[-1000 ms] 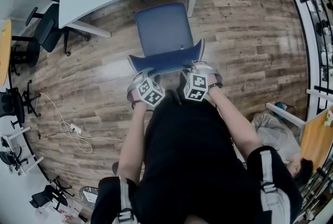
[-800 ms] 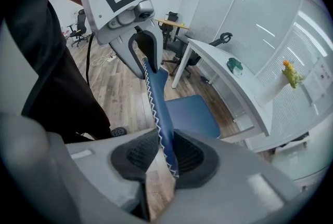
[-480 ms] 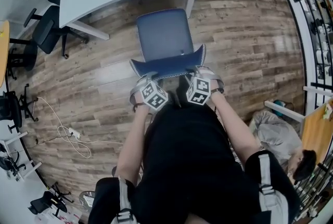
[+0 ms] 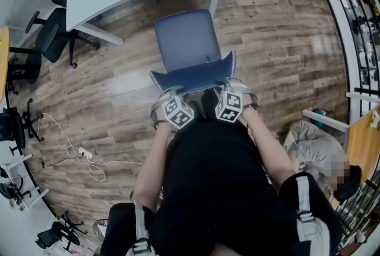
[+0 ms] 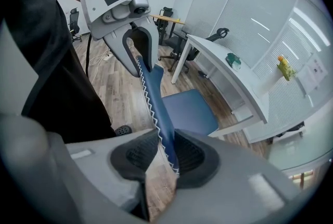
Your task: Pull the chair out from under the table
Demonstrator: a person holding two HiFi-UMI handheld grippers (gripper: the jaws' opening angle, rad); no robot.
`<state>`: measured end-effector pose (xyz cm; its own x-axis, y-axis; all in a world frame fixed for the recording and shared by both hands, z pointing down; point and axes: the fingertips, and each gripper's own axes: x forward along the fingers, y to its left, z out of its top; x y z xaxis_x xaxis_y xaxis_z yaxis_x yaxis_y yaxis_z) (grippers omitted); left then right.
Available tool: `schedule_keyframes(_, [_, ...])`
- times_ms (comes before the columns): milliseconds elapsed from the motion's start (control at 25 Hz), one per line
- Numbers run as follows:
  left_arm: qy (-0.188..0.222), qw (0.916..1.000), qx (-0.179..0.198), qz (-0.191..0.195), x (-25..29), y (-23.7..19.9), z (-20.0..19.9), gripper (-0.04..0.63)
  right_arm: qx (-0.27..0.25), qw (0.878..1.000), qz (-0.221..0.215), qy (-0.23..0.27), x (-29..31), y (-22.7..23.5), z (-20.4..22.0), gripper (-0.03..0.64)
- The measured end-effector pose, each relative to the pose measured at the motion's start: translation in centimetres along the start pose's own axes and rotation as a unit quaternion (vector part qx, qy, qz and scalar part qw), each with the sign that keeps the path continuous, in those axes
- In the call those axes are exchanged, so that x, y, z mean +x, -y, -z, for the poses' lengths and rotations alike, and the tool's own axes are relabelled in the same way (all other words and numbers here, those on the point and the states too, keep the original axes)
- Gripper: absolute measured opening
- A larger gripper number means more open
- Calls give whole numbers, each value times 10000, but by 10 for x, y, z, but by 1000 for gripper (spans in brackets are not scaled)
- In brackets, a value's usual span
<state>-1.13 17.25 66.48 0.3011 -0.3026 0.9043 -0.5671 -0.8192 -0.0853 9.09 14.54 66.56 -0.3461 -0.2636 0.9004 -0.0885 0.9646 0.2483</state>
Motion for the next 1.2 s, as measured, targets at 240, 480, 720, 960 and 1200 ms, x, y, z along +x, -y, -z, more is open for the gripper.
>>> schedule_keyframes(240, [90, 9999, 55, 45, -7, 7, -1, 104, -17, 10000, 32, 1, -8, -3, 0, 104])
schedule_keyframes(480, [196, 9997, 81, 111, -15, 14, 1, 104, -10, 10000, 68, -32, -15, -12, -1, 104])
schedule_keyframes(720, [231, 9996, 111, 110, -19, 24, 4, 104, 41, 9999, 133, -31, -21, -23, 1, 104])
schedule_keyframes(960, [343, 9994, -49, -25, -19, 21, 3, 107, 280, 9986, 455, 65, -19, -21, 0, 114])
schedule_keyframes(1200, [417, 9990, -88, -164, -17, 9, -1, 112, 451, 9964, 705, 151, -16, -7, -3, 123])
